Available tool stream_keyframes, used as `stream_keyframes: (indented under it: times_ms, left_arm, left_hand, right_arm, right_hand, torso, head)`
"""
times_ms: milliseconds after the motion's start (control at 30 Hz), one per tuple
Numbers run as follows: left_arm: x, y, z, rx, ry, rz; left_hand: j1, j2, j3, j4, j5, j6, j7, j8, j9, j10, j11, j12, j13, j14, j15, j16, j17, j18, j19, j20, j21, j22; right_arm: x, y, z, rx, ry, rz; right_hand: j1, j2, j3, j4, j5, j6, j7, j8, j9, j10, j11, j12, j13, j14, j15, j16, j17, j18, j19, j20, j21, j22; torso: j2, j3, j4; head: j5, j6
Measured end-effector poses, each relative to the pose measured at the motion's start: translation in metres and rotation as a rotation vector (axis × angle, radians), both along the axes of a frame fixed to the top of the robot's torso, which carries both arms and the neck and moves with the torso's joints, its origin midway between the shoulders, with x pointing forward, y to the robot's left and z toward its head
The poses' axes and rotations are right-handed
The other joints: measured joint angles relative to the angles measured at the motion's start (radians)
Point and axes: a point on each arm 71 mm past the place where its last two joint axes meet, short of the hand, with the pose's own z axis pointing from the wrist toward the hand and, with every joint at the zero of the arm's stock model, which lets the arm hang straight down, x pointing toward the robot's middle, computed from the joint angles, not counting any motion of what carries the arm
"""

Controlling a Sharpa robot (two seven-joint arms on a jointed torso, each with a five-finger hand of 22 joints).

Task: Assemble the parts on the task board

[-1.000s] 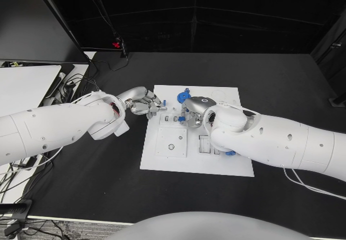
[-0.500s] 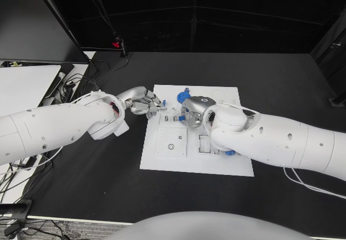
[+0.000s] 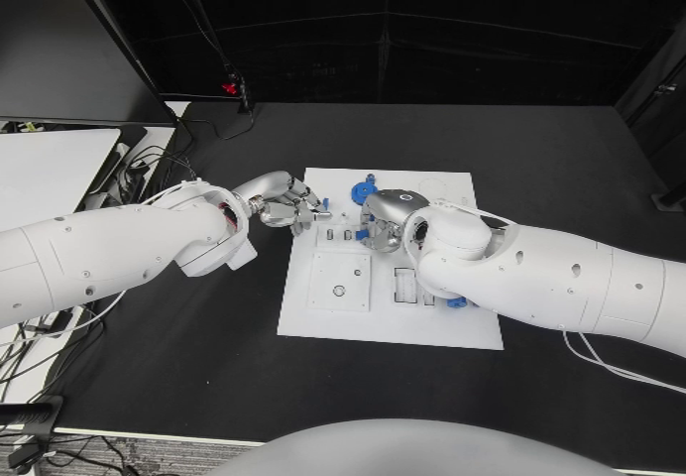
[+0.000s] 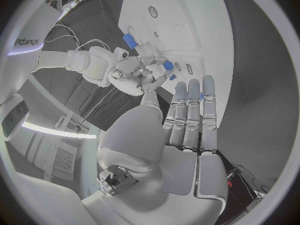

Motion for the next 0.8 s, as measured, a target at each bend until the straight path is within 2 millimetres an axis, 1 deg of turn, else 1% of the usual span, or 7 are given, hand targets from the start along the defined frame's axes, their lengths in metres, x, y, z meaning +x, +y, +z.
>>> stream_keyframes:
  times_ms: [33,200,367,467,600,633,800]
  left_arm:
    - [0.0,0.0,0.0,0.0,0.0,-0.001]
    - [0.0,-0.004,0.0,-0.002,-0.001,-0.008]
    - [0.0,-0.01,0.0,-0.005,-0.003,-0.017]
    - [0.001,-0.014,0.0,-0.008,-0.008,-0.02]
    - [0.001,-0.019,0.0,-0.011,-0.015,-0.015]
    - [0.001,-0.02,0.0,-0.011,-0.017,-0.012]
    - [0.003,-0.026,-0.001,-0.01,-0.024,0.005]
  left_hand:
    - [0.0,0.0,0.0,0.0,0.0,0.0,0.0,0.0,0.0,0.0,0.0,0.0,0.0,0.0,0.0,0.0,0.0,0.0,0.0,0.0,0.0,0.0]
    - [0.0,0.0,0.0,0.0,0.0,0.0,0.0,0.0,0.0,0.0,0.0,0.0,0.0,0.0,0.0,0.0,0.0,0.0,0.0,0.0,0.0,0.0]
    - [0.0,0.0,-0.001,0.001,0.0,0.0,0.0,0.004,0.001,0.0,0.0,0.0,0.0,0.0,0.0,0.0,0.0,0.0,0.0,0.0,0.0,0.0]
    - [0.0,0.0,-0.011,0.002,0.0,0.0,0.0,0.004,0.002,0.006,-0.006,0.0,0.0,0.0,0.0,0.0,0.001,0.0,0.0,0.0,0.0,0.002]
    - [-0.055,-0.009,-0.04,0.003,-0.013,0.0,0.0,0.009,0.002,0.013,-0.002,0.0,0.002,0.004,-0.004,0.0,0.001,0.0,0.004,-0.004,0.0,0.005]
    - [-0.066,-0.013,-0.044,0.002,-0.013,0.0,0.0,0.009,0.002,0.013,-0.002,0.0,0.003,0.004,-0.004,-0.001,0.001,0.0,0.004,-0.004,0.0,0.005]
    - [-0.078,-0.025,-0.05,0.003,-0.013,0.0,0.0,0.009,0.003,0.013,-0.002,0.0,0.004,0.004,-0.004,-0.004,0.001,0.0,0.004,-0.004,0.0,0.006]
  right_arm:
    - [0.0,0.0,0.0,0.002,-0.001,0.0]
    - [-0.002,-0.005,-0.001,0.02,-0.01,0.001]
    - [-0.008,-0.018,-0.002,0.048,-0.02,0.005]
    - [-0.013,-0.025,0.003,0.077,-0.036,0.014]
    - [-0.019,-0.028,0.016,0.121,-0.07,0.039]
    - [-0.02,-0.029,0.02,0.131,-0.078,0.045]
    - [-0.026,-0.029,0.028,0.174,-0.102,0.074]
  right_hand:
    - [-0.006,0.0,0.0,0.0,0.0,0.006,-0.001,-0.005,-0.005,0.0,0.0,0.0,0.0,-0.003,-0.003,0.0,0.0,0.0,0.003,-0.003,0.0,0.0]
    - [-0.009,-0.002,0.0,0.0,-0.006,0.01,-0.002,-0.014,-0.005,-0.004,-0.004,0.0,0.0,0.001,-0.007,0.0,0.0,0.0,0.001,-0.005,0.0,0.0]
    - [-0.013,-0.006,0.0,0.0,-0.006,0.019,-0.002,-0.021,-0.011,-0.004,-0.004,0.0,0.0,0.001,-0.007,0.0,0.0,0.0,-0.001,-0.007,0.0,0.0]
    - [-0.013,-0.006,0.0,0.0,-0.009,0.021,-0.003,-0.024,-0.011,-0.004,-0.004,0.0,0.0,0.001,-0.006,0.0,0.0,0.0,-0.001,-0.007,0.0,0.0]
    - [-0.015,-0.008,0.0,0.0,-0.012,0.022,-0.003,-0.026,-0.011,-0.003,-0.004,0.0,0.0,0.001,-0.006,0.0,0.0,0.0,-0.001,-0.007,0.0,0.0]
    - [-0.017,-0.01,0.0,0.0,-0.012,0.022,-0.003,-0.026,-0.011,0.0,-0.007,0.0,0.0,0.001,-0.006,0.0,0.0,0.0,-0.001,-0.007,0.0,0.0]
    - [-0.017,-0.01,0.0,0.0,-0.012,0.031,-0.005,-0.029,-0.011,0.0,-0.007,0.0,0.0,0.001,-0.006,0.0,0.0,0.0,-0.001,-0.007,0.0,0.0]
  torso:
    - [0.0,0.0,0.0]
    - [0.0,0.0003,0.0]
    - [0.0,0.0002,0.0]
    - [0.0,-0.0006,0.0]
    - [-0.001,-0.0014,-0.0004]
    - [-0.001,-0.0014,-0.001]
    - [0.0,-0.0009,-0.0012]
  head:
    - [0.0,0.0]
    - [0.0,0.001]
    - [0.002,0.003]
    - [0.003,0.003]
    - [0.003,0.004]
    - [0.003,0.004]
    - [0.002,0.002]
